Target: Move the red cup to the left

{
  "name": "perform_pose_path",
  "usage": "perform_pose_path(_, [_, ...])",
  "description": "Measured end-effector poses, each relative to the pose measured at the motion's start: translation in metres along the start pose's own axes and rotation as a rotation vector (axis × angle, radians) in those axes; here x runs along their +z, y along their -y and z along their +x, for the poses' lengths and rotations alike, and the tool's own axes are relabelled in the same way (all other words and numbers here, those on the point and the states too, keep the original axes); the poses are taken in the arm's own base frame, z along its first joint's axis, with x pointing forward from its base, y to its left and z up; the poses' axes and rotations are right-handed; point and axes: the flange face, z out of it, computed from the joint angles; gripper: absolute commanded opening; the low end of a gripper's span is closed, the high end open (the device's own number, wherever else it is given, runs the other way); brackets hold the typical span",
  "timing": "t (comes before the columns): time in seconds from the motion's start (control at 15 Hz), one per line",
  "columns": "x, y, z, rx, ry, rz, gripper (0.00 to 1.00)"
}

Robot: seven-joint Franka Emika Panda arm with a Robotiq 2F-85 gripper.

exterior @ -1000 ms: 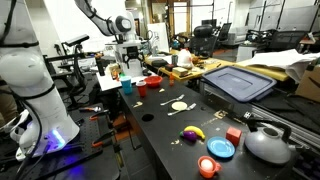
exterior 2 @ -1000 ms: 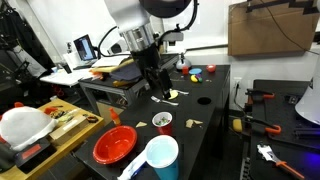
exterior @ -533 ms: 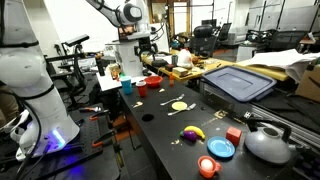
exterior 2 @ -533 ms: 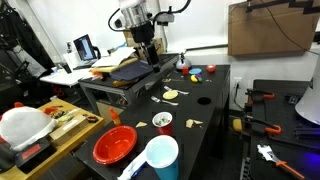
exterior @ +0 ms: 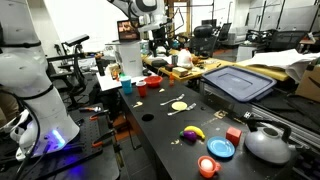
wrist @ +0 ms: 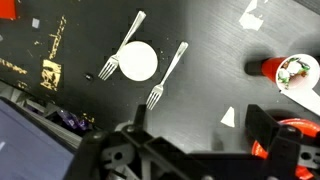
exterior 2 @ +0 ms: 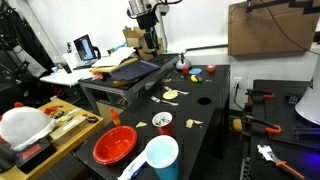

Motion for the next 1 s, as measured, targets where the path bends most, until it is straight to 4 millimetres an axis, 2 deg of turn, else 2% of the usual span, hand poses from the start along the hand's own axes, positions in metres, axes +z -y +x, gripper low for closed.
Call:
perform_pose_path(0.2, [0.001, -0.024, 0.001, 0.146, 0.013, 0.048, 1.00])
perform_pose_path(0.4, [-0.004, -0.038, 0.001, 0.250, 0.003, 0.102, 1.00])
perform_pose_path(0.6, [-0.017, -0.050, -0.005, 0.313, 0.011, 0.139, 1.00])
perform_pose_path(1.0, [-0.053, -0.081, -0.033, 0.446, 0.024, 0.158, 1.00])
